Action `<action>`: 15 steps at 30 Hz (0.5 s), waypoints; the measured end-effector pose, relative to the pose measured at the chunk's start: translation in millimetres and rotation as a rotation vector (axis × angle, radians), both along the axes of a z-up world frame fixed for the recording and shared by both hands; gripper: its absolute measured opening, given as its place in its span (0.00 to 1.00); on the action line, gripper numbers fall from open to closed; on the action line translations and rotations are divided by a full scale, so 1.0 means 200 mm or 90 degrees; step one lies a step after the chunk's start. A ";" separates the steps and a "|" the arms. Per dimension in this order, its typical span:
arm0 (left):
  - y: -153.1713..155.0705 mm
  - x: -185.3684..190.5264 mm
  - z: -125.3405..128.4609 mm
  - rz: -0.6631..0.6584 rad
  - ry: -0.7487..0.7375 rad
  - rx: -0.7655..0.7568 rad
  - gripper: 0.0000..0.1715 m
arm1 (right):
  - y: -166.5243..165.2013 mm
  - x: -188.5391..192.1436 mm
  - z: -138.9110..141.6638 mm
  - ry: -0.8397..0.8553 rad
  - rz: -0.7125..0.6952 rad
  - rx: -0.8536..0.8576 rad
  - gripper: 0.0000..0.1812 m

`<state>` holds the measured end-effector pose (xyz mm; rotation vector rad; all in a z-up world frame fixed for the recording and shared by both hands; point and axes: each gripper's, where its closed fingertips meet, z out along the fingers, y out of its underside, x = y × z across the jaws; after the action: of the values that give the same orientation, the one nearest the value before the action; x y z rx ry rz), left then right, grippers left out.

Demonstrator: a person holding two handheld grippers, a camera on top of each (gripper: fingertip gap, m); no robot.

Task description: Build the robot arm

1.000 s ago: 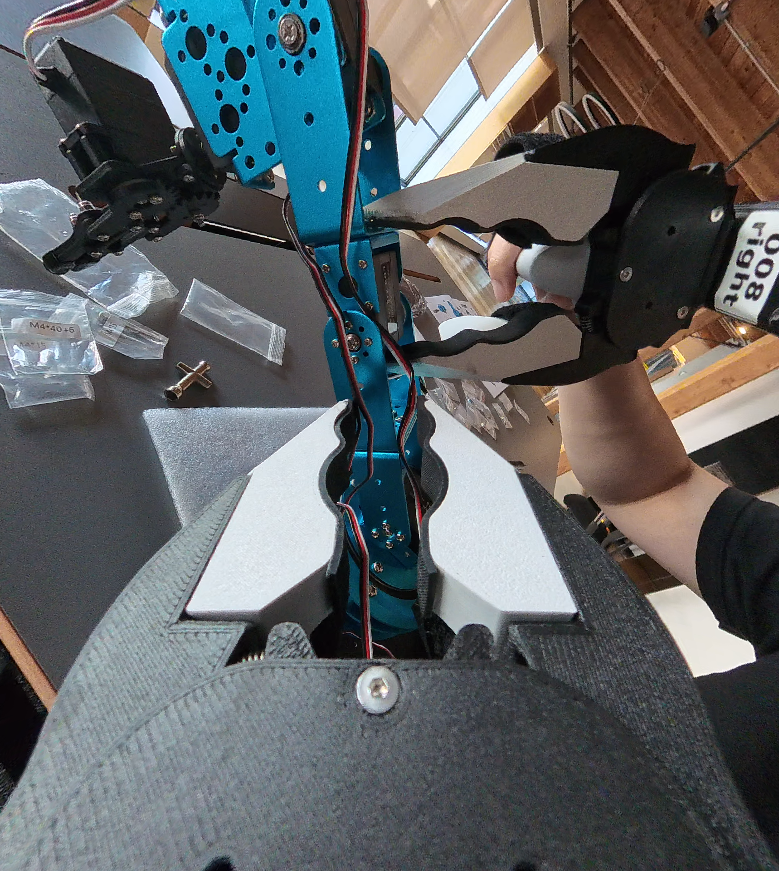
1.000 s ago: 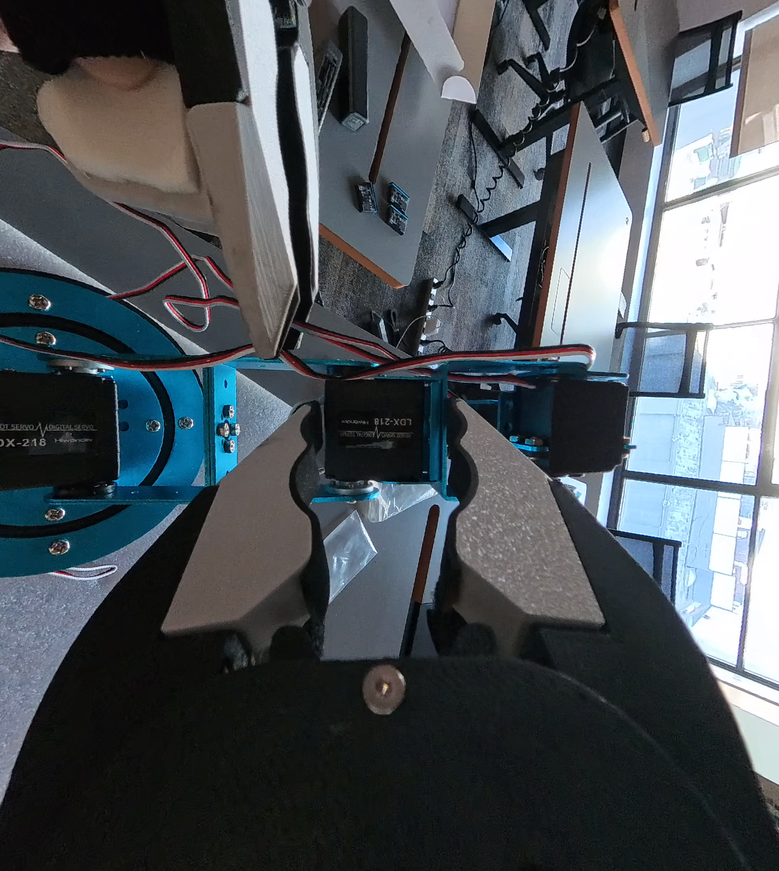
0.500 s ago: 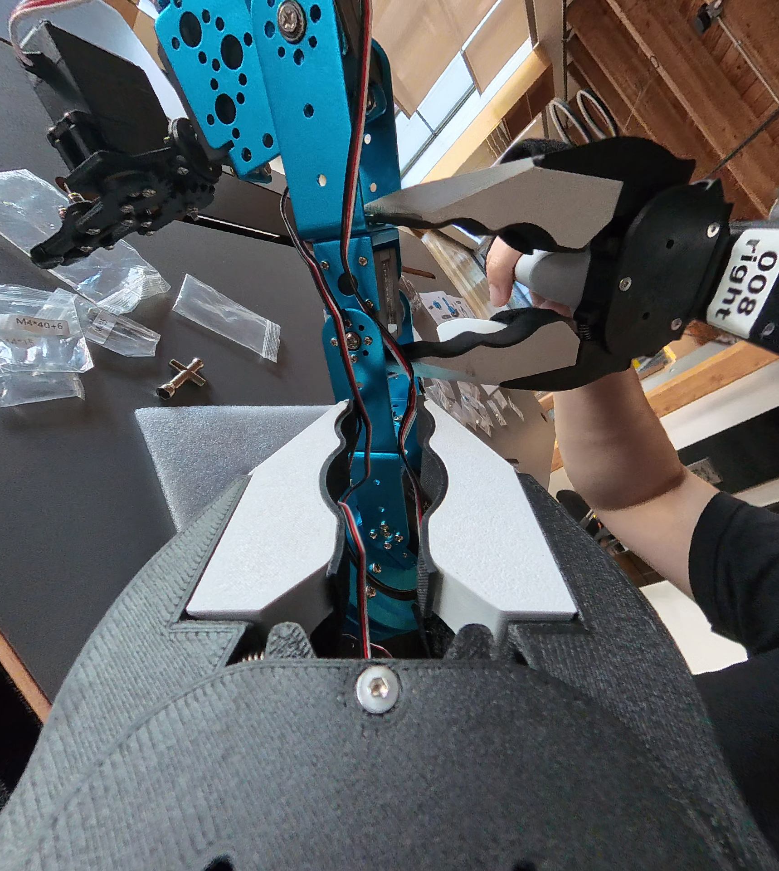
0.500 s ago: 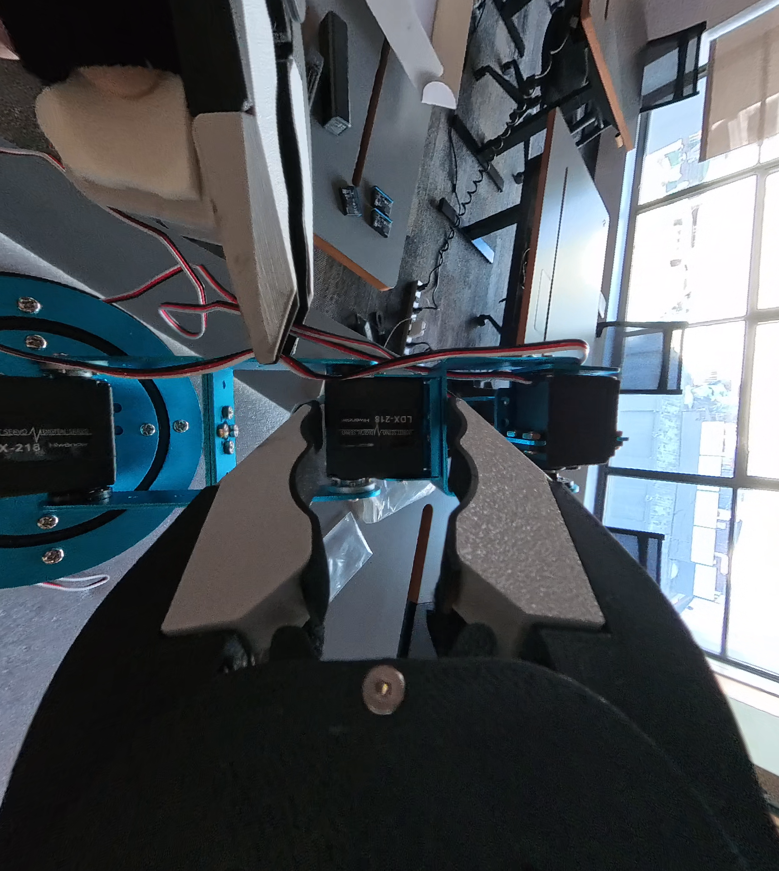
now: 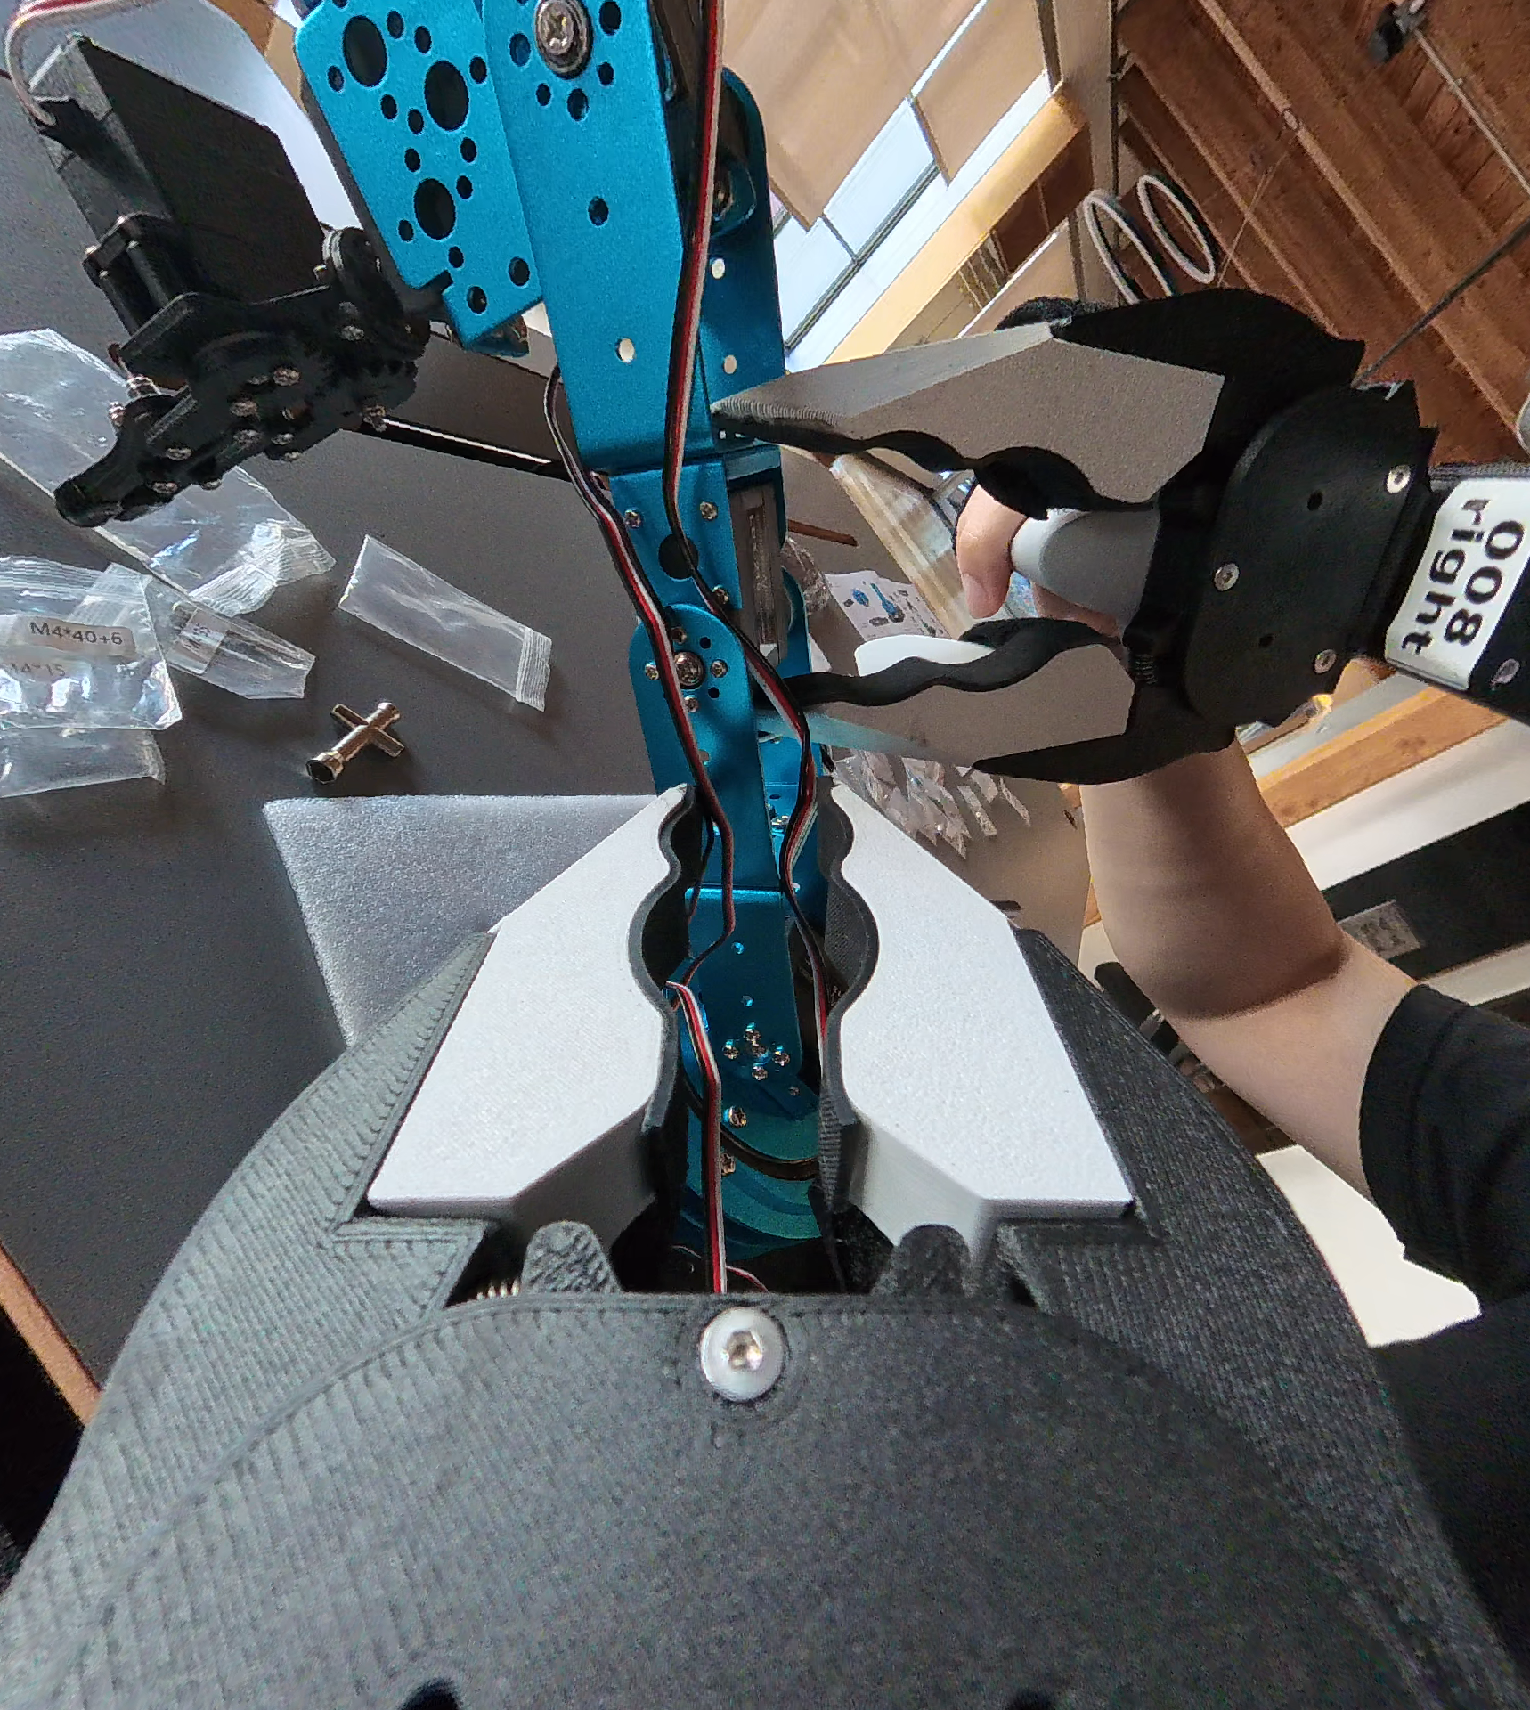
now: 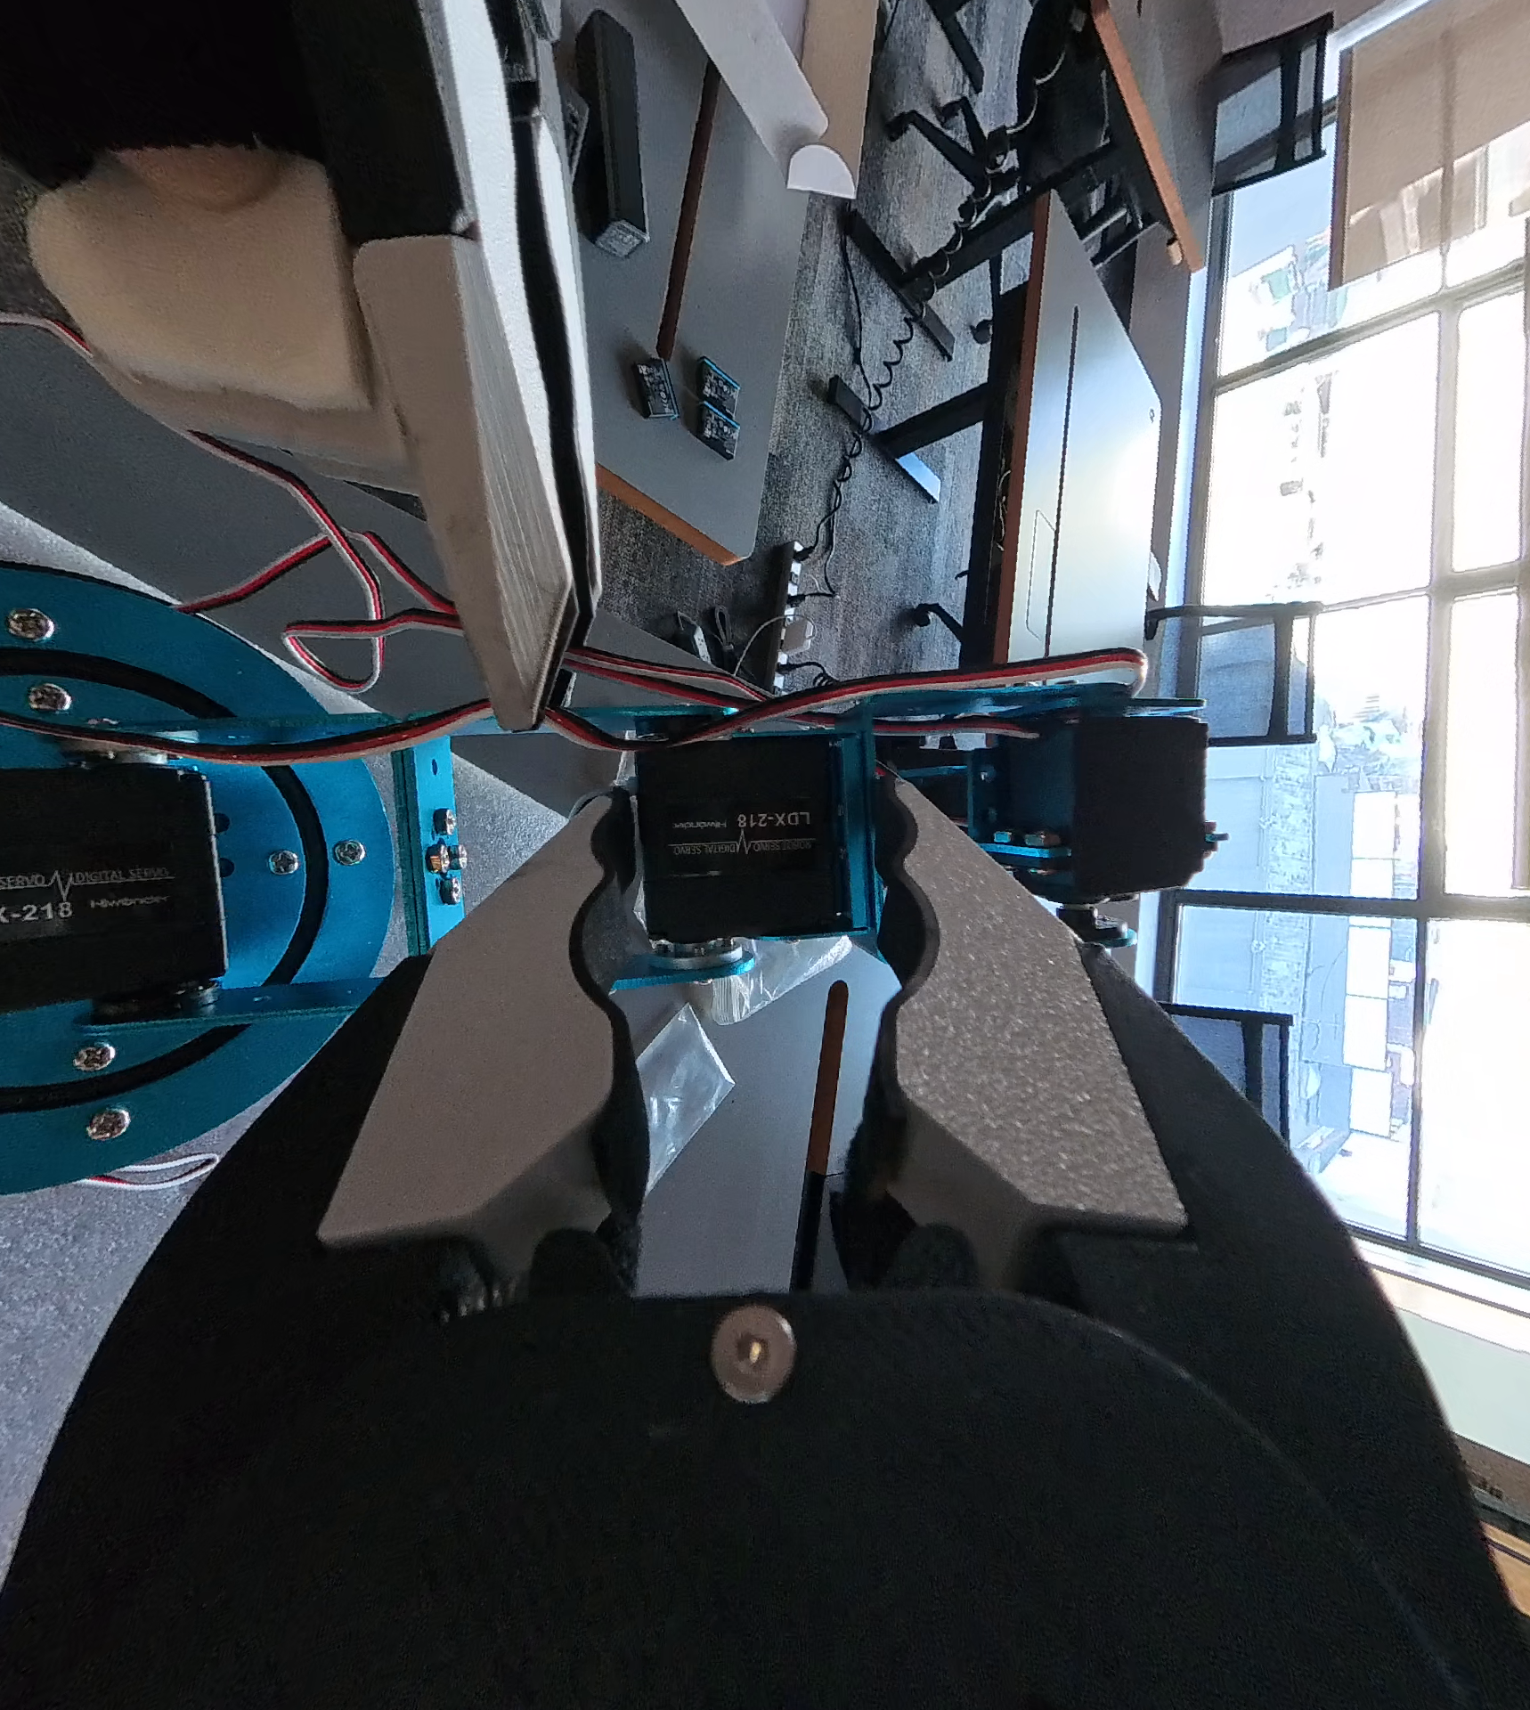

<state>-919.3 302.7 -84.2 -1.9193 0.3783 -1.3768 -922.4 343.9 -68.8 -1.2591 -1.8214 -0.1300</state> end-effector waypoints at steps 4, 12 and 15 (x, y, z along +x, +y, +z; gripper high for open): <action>0.00 0.00 0.00 -0.002 -0.001 -0.004 0.13 | 0.00 0.01 0.00 0.000 0.006 0.021 0.28; 0.00 -0.03 0.03 0.012 -0.001 -0.001 0.13 | -0.04 0.19 0.12 0.078 -0.027 0.044 0.27; -0.01 -0.06 0.05 0.020 -0.002 0.001 0.14 | -0.11 0.33 0.09 0.185 -0.052 -0.055 0.24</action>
<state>-930.9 300.5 -74.7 -1.9136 0.3465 -1.3589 -857.2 321.0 -50.6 -1.3388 -1.5399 0.0850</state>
